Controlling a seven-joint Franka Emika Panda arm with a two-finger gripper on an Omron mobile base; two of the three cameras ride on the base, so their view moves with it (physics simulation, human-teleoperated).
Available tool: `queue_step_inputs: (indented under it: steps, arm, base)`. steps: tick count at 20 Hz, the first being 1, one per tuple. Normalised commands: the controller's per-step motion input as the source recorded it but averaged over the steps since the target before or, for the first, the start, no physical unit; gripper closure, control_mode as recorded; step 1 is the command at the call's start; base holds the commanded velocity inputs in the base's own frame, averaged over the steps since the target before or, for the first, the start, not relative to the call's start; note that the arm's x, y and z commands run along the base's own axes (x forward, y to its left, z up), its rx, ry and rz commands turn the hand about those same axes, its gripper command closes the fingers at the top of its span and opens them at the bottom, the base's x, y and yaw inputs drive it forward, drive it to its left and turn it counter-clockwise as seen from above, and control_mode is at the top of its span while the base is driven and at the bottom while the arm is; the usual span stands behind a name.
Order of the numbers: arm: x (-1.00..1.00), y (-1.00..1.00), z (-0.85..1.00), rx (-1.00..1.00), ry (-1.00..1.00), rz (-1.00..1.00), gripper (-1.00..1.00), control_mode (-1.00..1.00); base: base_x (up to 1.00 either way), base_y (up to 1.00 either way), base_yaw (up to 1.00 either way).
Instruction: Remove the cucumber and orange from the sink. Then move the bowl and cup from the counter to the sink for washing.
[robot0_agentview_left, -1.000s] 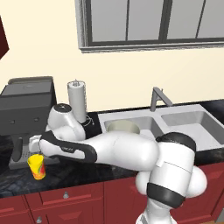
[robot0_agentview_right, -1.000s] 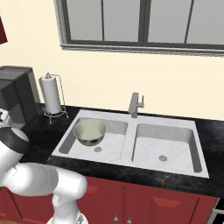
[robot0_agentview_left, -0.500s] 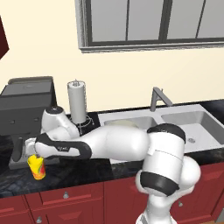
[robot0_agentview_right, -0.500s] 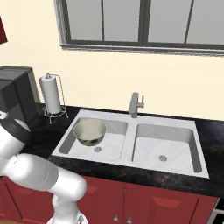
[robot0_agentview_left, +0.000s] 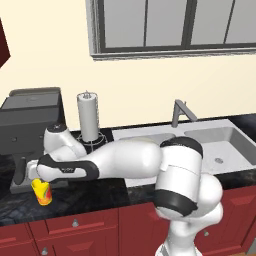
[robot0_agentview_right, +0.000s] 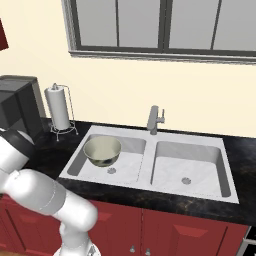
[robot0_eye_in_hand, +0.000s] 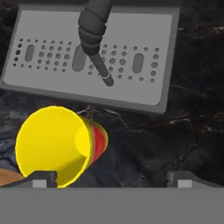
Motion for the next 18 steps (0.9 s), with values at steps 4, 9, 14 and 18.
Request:
queue_step_inputs:
  steps: [4,9,14,18]
  arm:
    - [0.13,0.02,-0.18,-0.02,0.02,-0.03,-1.0,-1.0]
    - [0.09,0.09,-0.15,0.0,0.01,-0.03,-1.0,-1.0]
    - [0.06,0.12,-0.11,0.0,0.0,-0.04,-1.0,-1.0]
    - [0.04,0.09,-0.14,0.0,0.01,-0.06,-1.0,-1.0]
  base:
    - [0.0,0.0,0.0]
    - [0.0,0.0,0.0]
    - [0.0,0.0,0.0]
    - [0.0,0.0,0.0]
